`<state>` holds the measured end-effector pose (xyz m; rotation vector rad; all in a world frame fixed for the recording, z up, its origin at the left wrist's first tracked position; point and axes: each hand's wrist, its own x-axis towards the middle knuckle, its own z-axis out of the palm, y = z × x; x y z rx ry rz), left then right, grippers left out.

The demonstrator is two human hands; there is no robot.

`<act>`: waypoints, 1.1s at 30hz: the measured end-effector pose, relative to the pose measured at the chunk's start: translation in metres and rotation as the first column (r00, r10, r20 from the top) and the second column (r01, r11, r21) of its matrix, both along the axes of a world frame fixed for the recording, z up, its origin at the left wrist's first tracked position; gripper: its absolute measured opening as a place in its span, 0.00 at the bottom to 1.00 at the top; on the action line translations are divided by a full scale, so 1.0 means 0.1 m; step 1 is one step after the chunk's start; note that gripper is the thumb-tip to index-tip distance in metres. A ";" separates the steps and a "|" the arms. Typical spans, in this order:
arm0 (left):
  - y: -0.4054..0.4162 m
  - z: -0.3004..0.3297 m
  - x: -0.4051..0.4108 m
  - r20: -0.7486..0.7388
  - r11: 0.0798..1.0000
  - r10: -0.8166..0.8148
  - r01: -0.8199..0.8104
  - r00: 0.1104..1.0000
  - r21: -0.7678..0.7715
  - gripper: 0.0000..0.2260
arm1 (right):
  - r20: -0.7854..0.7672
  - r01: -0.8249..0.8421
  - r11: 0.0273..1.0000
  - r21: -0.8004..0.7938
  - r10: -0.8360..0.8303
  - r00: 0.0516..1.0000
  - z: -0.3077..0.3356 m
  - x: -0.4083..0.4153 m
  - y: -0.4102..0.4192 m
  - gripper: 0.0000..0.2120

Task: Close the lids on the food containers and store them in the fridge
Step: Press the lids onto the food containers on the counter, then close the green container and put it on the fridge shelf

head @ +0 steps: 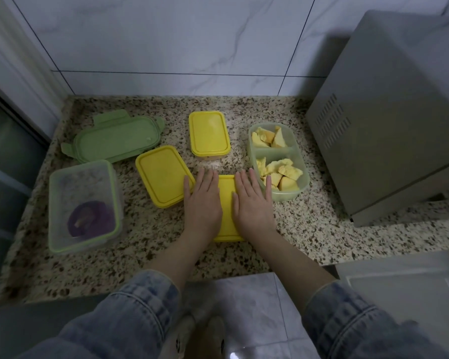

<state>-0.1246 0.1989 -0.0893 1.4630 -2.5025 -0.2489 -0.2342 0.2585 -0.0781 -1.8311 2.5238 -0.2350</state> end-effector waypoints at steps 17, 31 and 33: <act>-0.08 0.18 0.03 -0.018 0.992 -0.017 0.019 1.000 0.124 0.21 | 0.006 -0.023 0.998 0.062 0.022 1.000 0.15 -0.05 -0.05 0.25; -0.64 0.55 0.46 -0.058 0.987 0.142 -0.136 0.988 0.090 0.21 | 0.039 -0.141 0.990 0.024 0.140 0.989 0.38 0.17 -0.68 0.25; -0.77 0.58 0.57 -0.071 0.983 0.173 -0.168 0.982 0.072 0.21 | 0.045 -0.177 0.984 0.023 0.176 0.983 0.40 0.27 -0.83 0.25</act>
